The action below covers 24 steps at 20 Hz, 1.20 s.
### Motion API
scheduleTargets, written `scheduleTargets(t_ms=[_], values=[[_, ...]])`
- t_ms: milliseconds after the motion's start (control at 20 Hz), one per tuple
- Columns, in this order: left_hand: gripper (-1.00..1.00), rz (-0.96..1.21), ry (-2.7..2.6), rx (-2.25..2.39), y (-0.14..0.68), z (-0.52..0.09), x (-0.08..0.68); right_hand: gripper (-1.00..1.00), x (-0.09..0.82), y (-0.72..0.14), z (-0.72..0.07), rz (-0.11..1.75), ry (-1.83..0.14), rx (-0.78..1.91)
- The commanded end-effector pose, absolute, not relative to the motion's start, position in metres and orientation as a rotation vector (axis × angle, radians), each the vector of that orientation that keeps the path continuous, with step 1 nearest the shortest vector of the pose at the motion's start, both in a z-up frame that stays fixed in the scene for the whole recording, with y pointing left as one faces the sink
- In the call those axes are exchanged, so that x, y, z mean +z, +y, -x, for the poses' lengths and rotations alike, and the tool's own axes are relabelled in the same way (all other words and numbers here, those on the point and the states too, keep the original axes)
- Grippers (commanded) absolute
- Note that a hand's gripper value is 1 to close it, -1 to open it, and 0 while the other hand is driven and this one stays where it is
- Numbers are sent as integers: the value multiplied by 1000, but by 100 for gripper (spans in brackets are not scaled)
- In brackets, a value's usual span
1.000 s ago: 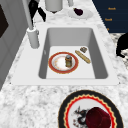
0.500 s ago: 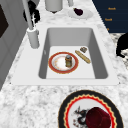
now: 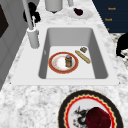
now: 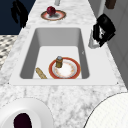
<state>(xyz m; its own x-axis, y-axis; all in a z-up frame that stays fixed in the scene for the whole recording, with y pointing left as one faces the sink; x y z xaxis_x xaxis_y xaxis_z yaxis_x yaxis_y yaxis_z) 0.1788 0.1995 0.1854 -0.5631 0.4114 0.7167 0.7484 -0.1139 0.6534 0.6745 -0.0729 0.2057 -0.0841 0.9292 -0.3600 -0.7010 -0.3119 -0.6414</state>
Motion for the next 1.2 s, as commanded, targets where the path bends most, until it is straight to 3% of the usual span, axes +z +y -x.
scheduleTargets(t_ms=[0,500,750,1150], values=[[0,1287,-1879,-1729,200,-179,185,100,219,-69,-687,908,-360,1736],[0,1287,-1879,-1729,200,-179,185,100,214,-42,-686,953,-280,1718],[0,1287,-1879,-1729,200,-179,185,100,210,-2,-680,1203,-34,1662],[0,1287,-1879,-1729,200,-179,185,100,210,1,-677,1309,-13,1515]])
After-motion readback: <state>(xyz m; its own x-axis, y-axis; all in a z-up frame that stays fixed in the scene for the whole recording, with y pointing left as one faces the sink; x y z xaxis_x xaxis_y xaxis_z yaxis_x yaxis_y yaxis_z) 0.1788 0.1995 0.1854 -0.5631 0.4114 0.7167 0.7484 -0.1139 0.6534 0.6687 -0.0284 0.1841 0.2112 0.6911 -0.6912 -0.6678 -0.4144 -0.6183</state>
